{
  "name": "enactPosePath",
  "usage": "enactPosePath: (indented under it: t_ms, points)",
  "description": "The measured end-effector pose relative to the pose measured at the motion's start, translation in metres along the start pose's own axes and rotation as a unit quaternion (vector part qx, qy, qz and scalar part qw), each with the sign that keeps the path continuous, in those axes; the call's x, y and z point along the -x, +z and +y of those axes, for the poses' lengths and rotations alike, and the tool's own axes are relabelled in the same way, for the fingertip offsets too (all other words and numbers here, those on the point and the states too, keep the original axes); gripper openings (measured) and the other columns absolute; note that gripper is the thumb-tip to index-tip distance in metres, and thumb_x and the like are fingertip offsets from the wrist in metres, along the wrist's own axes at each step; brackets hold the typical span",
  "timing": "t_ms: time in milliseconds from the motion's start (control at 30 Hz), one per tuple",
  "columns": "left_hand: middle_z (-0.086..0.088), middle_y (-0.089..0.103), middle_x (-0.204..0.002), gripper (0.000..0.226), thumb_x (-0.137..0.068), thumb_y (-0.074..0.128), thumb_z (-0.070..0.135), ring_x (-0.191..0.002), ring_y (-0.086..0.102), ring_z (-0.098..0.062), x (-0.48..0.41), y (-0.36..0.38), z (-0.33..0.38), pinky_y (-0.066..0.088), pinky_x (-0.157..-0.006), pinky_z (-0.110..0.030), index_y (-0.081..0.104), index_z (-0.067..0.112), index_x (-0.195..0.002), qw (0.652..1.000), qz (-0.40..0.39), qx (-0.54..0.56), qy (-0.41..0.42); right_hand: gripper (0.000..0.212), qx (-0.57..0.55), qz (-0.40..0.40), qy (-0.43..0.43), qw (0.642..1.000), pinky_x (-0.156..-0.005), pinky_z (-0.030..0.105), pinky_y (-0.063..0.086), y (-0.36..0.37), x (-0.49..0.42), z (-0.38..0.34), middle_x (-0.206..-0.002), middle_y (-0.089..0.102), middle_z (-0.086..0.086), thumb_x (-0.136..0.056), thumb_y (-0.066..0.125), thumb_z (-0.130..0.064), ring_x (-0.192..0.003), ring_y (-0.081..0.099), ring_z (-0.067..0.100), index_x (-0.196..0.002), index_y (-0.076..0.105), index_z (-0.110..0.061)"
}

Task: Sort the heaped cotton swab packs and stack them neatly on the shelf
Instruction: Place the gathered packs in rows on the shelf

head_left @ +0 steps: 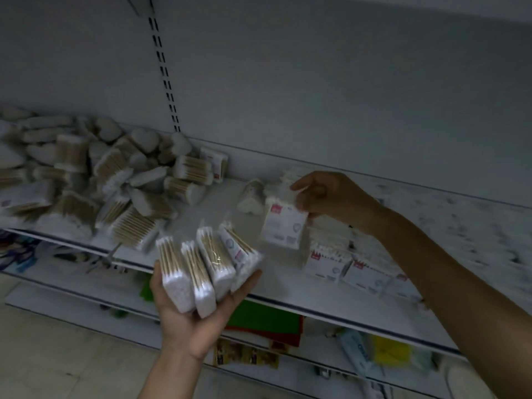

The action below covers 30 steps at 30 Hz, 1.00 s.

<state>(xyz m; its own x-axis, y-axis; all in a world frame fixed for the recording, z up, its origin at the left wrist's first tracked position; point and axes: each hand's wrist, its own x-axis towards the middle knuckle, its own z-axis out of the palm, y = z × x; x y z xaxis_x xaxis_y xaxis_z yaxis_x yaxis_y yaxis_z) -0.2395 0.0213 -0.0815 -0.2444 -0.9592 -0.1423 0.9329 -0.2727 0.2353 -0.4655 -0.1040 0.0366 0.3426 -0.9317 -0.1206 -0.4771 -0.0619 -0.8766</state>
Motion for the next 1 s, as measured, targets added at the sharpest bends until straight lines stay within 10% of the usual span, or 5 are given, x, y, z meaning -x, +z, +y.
enactPosePath:
  t_ms: [100, 233, 600, 800, 1000]
  points:
    - [-0.011, 0.026, -0.156, 0.083, -0.091, 0.008, 0.070, -0.147, 0.014, -0.031, 0.011, -0.009, 0.012, -0.004, -0.115, -0.055, 0.032, 0.016, -0.148, 0.999, 0.034, 0.002, -0.013, 0.019, 0.169, 0.071, -0.055, 0.982, -0.069, 0.020, 0.050, -0.007, -0.020, 0.011, -0.086, 0.064, -0.004, -0.080, 0.073, -0.006, -0.073, 0.061, 0.005, -0.094, 0.068, -0.017]
    - [-0.013, 0.064, -0.124, 0.062, -0.084, 0.042, 0.063, -0.115, 0.060, -0.037, 0.006, 0.001, 0.008, 0.045, -0.096, -0.060, 0.074, 0.016, -0.108, 0.997, 0.006, 0.064, 0.046, 0.008, 0.293, 0.091, -0.067, 0.949, -0.078, 0.033, 0.051, 0.002, -0.036, 0.031, -0.089, 0.069, 0.003, -0.083, 0.070, -0.012, -0.085, 0.066, 0.022, -0.090, 0.072, -0.010]
    - [-0.011, 0.060, -0.132, 0.078, -0.043, 0.089, 0.048, -0.119, 0.058, -0.035, -0.018, 0.016, 0.029, 0.037, -0.105, -0.057, 0.071, 0.021, -0.114, 0.998, 0.052, -0.031, 0.005, 0.030, 0.651, 0.151, -0.116, 0.735, -0.078, 0.037, 0.027, 0.031, -0.037, 0.029, -0.105, 0.061, 0.011, -0.087, 0.054, -0.034, -0.097, 0.055, 0.032, -0.094, 0.074, -0.012]
    - [-0.012, 0.070, -0.112, 0.077, -0.030, 0.098, 0.034, -0.097, 0.070, -0.032, -0.034, 0.022, 0.041, 0.057, -0.078, -0.052, 0.076, 0.015, -0.101, 0.996, 0.033, -0.013, -0.088, 0.037, 0.089, 0.070, -0.051, 0.992, -0.090, 0.030, 0.047, 0.074, -0.011, 0.003, -0.111, 0.065, -0.001, -0.090, 0.054, -0.048, -0.103, 0.061, 0.015, -0.121, 0.061, -0.029]
    - [-0.014, 0.071, -0.110, 0.080, -0.033, 0.099, 0.025, -0.092, 0.071, -0.031, -0.045, 0.020, 0.048, 0.058, -0.069, -0.047, 0.074, 0.011, -0.107, 0.989, 0.029, 0.001, -0.143, 0.018, 0.033, 0.056, -0.003, 0.998, -0.068, 0.011, 0.048, 0.061, 0.000, -0.007, -0.087, 0.066, -0.003, -0.080, 0.074, -0.009, -0.074, 0.060, -0.001, -0.090, 0.066, -0.023]
